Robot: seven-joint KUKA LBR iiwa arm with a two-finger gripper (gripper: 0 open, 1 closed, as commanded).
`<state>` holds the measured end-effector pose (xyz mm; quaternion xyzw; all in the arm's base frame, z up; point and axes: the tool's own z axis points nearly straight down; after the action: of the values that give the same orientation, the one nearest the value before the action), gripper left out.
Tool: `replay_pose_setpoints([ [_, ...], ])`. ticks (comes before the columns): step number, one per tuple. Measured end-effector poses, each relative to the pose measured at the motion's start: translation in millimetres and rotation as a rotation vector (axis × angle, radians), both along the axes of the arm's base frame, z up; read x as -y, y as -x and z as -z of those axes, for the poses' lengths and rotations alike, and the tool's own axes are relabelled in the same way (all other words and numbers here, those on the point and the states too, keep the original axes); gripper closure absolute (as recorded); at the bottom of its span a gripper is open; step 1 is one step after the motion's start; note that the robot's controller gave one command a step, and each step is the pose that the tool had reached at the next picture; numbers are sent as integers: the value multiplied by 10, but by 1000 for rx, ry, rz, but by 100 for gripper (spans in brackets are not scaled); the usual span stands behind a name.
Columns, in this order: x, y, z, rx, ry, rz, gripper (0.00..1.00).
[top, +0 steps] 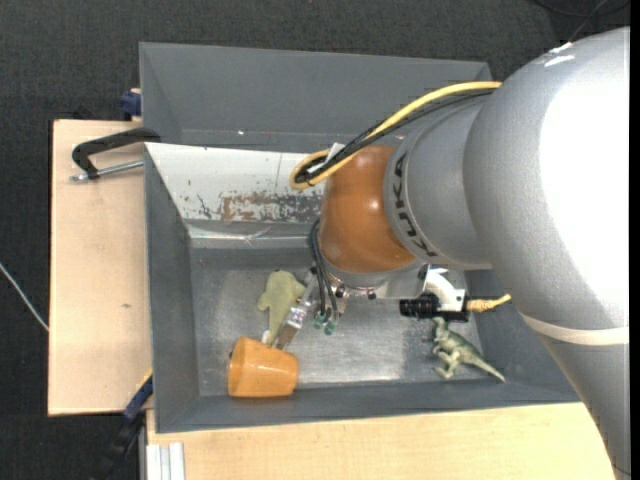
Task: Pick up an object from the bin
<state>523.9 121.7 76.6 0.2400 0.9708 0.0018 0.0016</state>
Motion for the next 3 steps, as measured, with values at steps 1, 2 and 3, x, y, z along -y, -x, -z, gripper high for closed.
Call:
replay_pose_setpoints([
  [1,-9,-7,-7,-2,-2,-2,100],
  [2,17,-141,-1266,8,-1,9,100],
  [3,-19,-254,-343,-11,3,126,100],
])
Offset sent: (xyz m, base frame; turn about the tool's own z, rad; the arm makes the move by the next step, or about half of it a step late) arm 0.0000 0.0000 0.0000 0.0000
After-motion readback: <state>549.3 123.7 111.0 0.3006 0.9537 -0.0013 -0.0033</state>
